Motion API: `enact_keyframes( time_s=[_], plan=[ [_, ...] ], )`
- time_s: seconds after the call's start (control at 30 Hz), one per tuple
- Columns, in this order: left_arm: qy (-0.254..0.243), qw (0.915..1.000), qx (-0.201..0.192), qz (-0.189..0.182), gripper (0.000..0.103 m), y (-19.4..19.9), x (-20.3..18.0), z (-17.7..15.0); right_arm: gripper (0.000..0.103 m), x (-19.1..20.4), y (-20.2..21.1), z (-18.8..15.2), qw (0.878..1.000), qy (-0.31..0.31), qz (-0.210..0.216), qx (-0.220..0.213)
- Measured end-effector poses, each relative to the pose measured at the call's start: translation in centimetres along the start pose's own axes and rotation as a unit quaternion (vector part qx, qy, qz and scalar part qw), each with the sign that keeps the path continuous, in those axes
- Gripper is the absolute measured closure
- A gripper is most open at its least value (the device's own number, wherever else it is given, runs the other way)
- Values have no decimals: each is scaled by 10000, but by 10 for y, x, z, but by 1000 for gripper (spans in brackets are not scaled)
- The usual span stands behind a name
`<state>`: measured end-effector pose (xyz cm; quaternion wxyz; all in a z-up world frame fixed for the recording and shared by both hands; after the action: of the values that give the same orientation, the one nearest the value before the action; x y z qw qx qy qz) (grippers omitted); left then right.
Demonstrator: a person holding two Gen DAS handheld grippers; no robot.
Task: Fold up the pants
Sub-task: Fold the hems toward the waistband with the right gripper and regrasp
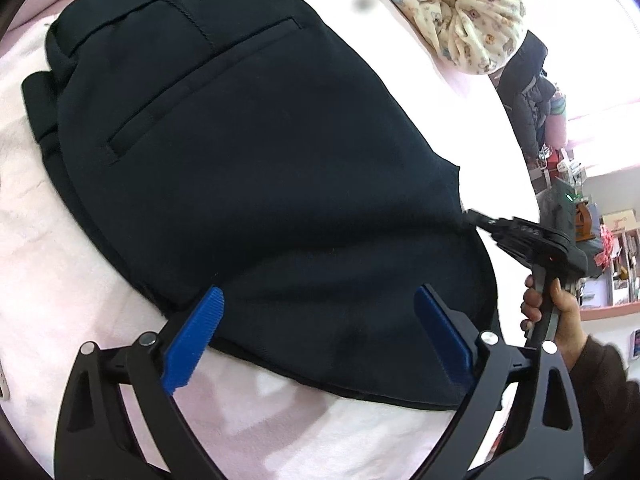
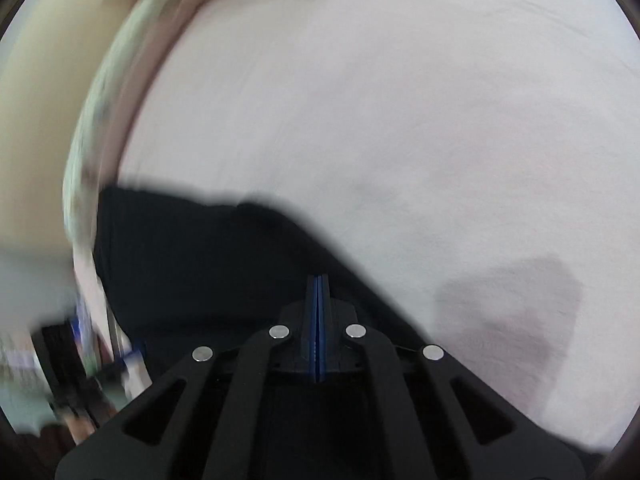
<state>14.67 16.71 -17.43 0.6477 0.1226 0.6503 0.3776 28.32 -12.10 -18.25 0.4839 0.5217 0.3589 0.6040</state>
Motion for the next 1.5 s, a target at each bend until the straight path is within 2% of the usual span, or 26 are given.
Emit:
enact_keyframes(
  time_s=[0.1,0.2,0.27,0.37,0.43,0.5,0.57,0.6,0.67,0.73,0.8,0.83,0.9,0.93,1.03,1.07,1.13,1.17,1.2,1.23,1.27,1.3,1.33,1.37,1.43,1.5],
  plan=[
    [46,9999,-129,-58,7,15,-2,4,98,0,27,-17,9989,-20,461,-122],
    [176,9976,-637,-185,7,44,2,25,98,-5,36,-47,9984,53,559,-3],
    [315,9953,-895,-216,6,56,8,40,98,-10,33,-63,9985,38,508,177],
    [402,9925,-1142,-176,6,64,17,68,98,-27,12,-75,9990,-216,102,387],
    [306,9923,-1198,119,5,63,25,84,99,-38,2,-79,9973,-526,-51,516],
    [407,9909,-1189,488,6,62,42,93,98,-39,4,-85,9967,-679,-25,452],
    [705,9893,-1212,393,14,61,55,92,98,-29,15,-81,9978,-619,147,199],
    [730,9889,-1239,372,15,63,56,90,98,-28,19,-82,9979,-599,176,146],
    [848,9867,-1377,181,13,73,56,88,91,-26,22,-82,9980,-594,172,137],
    [1202,9790,-1609,-362,12,83,53,91,84,-27,22,-85,9977,-632,158,179],
    [1612,9631,-1782,-1210,10,88,51,98,84,-27,25,-87,9962,-770,363,156],
    [1648,9618,-1752,-1309,6,87,51,100,84,-27,25,-87,9948,-893,480,130],
    [1478,9723,-1477,-1052,4,75,50,103,83,-34,19,-89,9930,-1106,373,166],
    [1363,9795,-1268,-765,4,67,55,102,83,-40,20,-89,9904,-1312,416,120],
    [1190,9844,-1143,-606,7,59,62,99,83,-49,35,-83,9800,-1799,775,-345],
    [1170,9850,-1144,-544,13,60,64,97,82,-58,37,-81,9788,-1907,548,-512],
    [1110,9853,-1221,-441,21,61,70,93,83,-81,20,-87,9785,-2039,-82,-302],
    [1043,9859,-1247,-399,25,61,72,91,97,-91,8,-93,9737,-2275,-102,-46],
    [945,9870,-1251,-348,26,62,72,89,102,-96,10,-92,9652,-2612,81,-53],
    [833,9886,-1224,-256,26,62,70,86,101,-97,17,-89,9568,-2884,337,-167],
    [778,9900,-1165,-167,24,66,70,82,99,-96,31,-81,9501,-3011,620,-521],
    [692,9924,-1016,-33,21,64,67,79,86,-103,37,-79,9535,-2897,292,-773],
    [617,9938,-928,8,13,66,65,74,75,-110,34,-83,9558,-2850,-76,-720],
    [523,9949,-864,80,10,66,59,72,70,-118,27,-93,9538,-2967,-227,-419],
    [373,9964,-764,34,7,68,43,61,70,-121,40,-101,9437,-3267,195,-473],
    [229,9974,-671,-149,2,70,24,47,66,-133,79,-114,9345,-3382,376,-1044]
  ],
)
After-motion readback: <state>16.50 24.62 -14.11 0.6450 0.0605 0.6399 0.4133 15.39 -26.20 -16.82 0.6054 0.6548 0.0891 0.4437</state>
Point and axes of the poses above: each gripper's, at about its wrist camera, not at the fingertips, and y roughly against the way its jaws point, x to its left, z to its top, the point moved 10 cm from there along -y, roughly the way its jaws point, and after that the axes turned 15 degrees about -z, right-handed, at the moved point
